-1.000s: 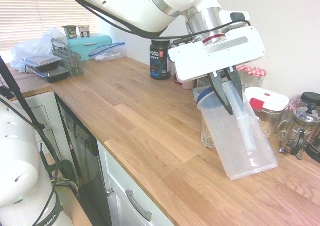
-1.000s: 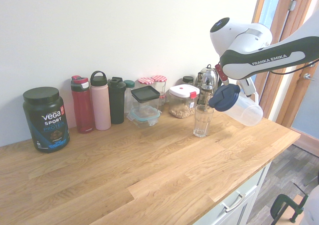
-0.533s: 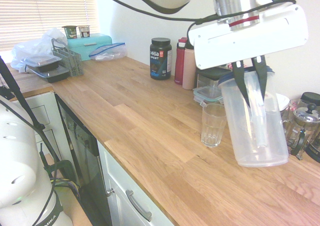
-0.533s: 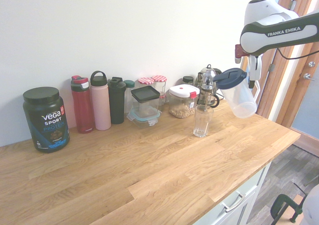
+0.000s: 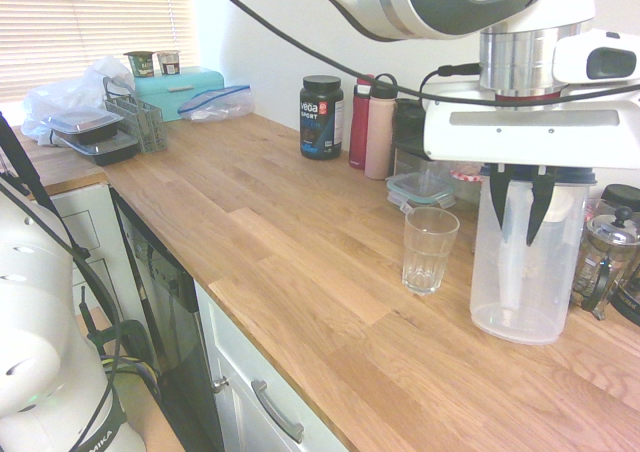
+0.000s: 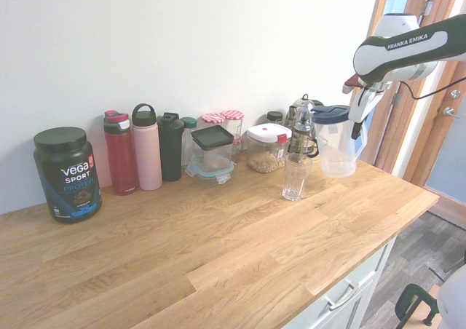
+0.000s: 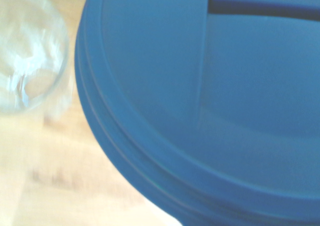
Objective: Pour me some water
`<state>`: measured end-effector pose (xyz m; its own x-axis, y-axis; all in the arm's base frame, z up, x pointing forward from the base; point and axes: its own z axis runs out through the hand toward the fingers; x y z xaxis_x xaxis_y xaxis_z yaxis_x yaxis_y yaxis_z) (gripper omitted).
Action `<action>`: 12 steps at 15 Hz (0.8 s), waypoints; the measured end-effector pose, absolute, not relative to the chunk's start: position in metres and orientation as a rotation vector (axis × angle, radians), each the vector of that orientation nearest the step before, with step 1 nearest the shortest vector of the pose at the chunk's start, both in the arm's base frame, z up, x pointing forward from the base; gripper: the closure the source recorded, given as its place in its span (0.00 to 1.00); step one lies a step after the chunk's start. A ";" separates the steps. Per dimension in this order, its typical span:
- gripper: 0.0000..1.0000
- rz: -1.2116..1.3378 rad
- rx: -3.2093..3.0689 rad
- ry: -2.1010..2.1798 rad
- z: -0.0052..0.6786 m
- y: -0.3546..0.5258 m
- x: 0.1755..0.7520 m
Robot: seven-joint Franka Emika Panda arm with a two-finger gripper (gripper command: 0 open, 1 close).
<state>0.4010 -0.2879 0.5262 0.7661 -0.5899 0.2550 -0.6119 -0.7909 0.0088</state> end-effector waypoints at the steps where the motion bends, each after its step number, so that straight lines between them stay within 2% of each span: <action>1: 1.00 0.406 2.858 -1.043 0.520 -0.289 0.395; 6: 1.00 0.667 2.741 -1.286 0.531 -0.284 0.338; 12: 1.00 0.594 2.807 -1.220 0.565 -0.176 0.276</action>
<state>0.2761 -0.1761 0.5653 0.6210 -0.7000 0.3525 -0.7090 -0.6935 -0.1280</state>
